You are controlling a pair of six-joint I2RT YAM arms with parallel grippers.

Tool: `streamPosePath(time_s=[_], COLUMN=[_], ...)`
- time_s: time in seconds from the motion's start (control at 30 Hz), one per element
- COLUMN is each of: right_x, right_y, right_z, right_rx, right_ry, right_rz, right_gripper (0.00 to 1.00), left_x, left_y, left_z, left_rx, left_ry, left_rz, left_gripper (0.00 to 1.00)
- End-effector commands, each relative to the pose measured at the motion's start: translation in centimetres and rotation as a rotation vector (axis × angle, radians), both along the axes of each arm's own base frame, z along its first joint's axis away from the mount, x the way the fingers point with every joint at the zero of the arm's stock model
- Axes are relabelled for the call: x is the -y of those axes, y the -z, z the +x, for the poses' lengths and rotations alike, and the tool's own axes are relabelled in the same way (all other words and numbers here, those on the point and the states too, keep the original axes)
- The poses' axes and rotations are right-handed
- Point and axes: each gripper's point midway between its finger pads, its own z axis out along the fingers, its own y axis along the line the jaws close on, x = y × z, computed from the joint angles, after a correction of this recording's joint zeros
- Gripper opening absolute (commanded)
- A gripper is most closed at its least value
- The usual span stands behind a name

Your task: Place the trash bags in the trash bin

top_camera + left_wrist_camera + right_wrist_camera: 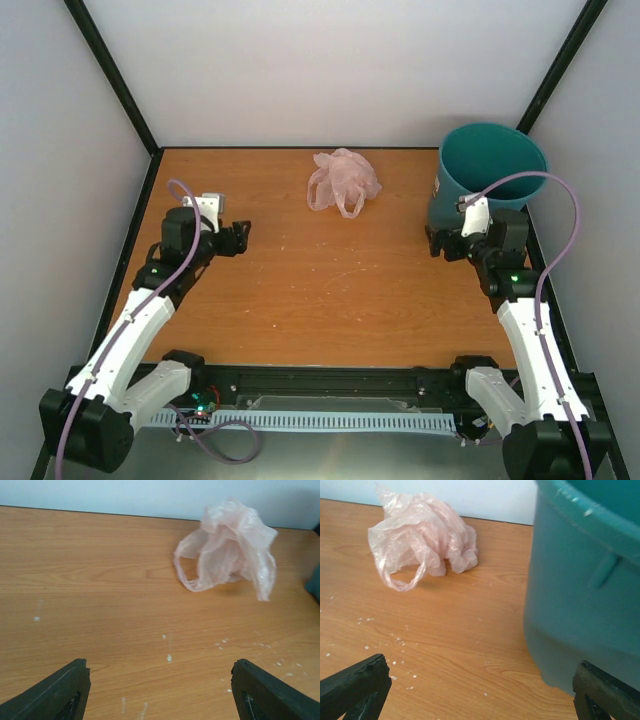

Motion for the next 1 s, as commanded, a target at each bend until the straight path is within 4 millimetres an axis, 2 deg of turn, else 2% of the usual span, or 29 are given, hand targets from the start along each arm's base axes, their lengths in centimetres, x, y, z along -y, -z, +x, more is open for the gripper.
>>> streamPosePath(time_s=[0.0,0.1,0.2,0.27,0.5,0.73,0.83,0.97], right_x=[-1.8,-3.3,-4.2,-5.4,-9.7,-15.3,-17.4,-18.8], right_y=[-1.3,-2.1,-2.6,-2.6,-1.4,-0.3,0.3,1.7], right_z=[-1.2,-2.5,-2.8,-2.6,-1.0,0.1,1.1,3.1], right_rx=[0.014,0.042,0.022,-0.013,-0.075,-0.103,-0.115,-0.136], right_ry=[-0.135,-0.274,-0.337,-0.396,-0.529,-0.688,-0.717,-0.691], right_rz=[0.005,-0.053,-0.053,-0.066,-0.166,-0.241,-0.258,-0.300], right_gripper=[0.99,1.00,0.97,0.94,0.89,0.88,0.87,0.83], left_x=[4.2,6.7,8.6,9.1,8.3,7.2,6.6,6.3], left_y=[-0.6,-0.2,-0.1,-0.1,0.6,1.2,1.8,2.0], left_z=[-0.6,-1.6,-2.7,-3.1,-2.4,-1.6,-1.3,-1.1], left_rx=[0.016,-0.006,0.001,0.009,-0.003,-0.019,-0.044,-0.049], left_ry=[0.198,0.300,0.377,0.394,0.324,0.255,0.223,0.206], left_rz=[-0.056,-0.052,-0.045,-0.035,0.040,0.089,0.119,0.129], left_gripper=[0.78,0.77,0.77,0.77,0.75,0.76,0.76,0.76])
